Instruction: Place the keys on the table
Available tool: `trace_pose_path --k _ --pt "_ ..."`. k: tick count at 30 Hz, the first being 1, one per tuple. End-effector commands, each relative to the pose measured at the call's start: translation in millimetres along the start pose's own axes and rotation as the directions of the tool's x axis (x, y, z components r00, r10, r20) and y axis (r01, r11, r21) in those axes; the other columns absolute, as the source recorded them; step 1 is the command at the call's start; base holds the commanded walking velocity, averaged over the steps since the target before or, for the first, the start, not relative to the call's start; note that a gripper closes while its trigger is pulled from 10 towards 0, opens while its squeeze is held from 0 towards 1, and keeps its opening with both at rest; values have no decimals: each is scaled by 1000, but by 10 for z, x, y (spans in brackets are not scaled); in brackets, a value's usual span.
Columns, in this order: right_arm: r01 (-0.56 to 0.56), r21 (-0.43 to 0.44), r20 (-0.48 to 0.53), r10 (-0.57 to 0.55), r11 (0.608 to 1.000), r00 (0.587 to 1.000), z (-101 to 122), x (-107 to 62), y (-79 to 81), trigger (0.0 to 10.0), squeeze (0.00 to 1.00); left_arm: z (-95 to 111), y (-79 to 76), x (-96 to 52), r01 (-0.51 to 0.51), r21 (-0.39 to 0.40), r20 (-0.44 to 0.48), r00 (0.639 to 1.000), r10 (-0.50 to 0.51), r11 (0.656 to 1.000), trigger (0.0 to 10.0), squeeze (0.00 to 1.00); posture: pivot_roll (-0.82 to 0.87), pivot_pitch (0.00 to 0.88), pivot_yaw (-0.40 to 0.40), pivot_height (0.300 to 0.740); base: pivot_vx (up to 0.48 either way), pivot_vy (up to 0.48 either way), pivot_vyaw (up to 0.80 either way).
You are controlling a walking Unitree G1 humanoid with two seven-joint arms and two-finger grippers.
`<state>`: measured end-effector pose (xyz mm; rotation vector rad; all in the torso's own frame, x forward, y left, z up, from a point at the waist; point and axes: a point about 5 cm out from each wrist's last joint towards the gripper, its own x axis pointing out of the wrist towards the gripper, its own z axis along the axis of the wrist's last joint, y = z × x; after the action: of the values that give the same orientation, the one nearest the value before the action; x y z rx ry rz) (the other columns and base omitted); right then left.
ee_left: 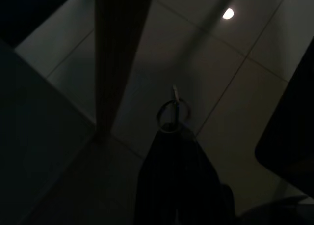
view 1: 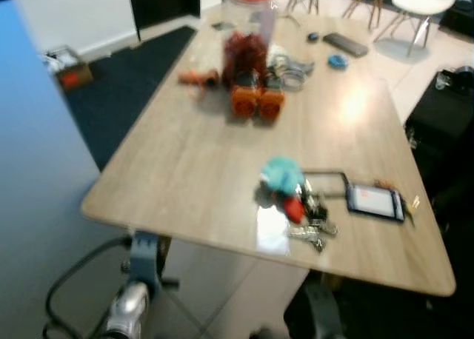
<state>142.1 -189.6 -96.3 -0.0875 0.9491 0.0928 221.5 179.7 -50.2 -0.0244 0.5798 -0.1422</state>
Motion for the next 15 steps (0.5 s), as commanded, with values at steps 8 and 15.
trace_pose_path --k 8,15 --pt "-5 13 -36 5 1000 999 -85 -13 44 10000 0 57 7 32 1 28 -2 1000 -1 1000 10000 0 38 97 -19 740 0 0 0" --pt "-6 16 -37 6 1000 999 -90 -14 49 10000 0 55 4 35 5 43 -11 1000 -4 999 10000 0 39 101 -18 740 0 0 0"
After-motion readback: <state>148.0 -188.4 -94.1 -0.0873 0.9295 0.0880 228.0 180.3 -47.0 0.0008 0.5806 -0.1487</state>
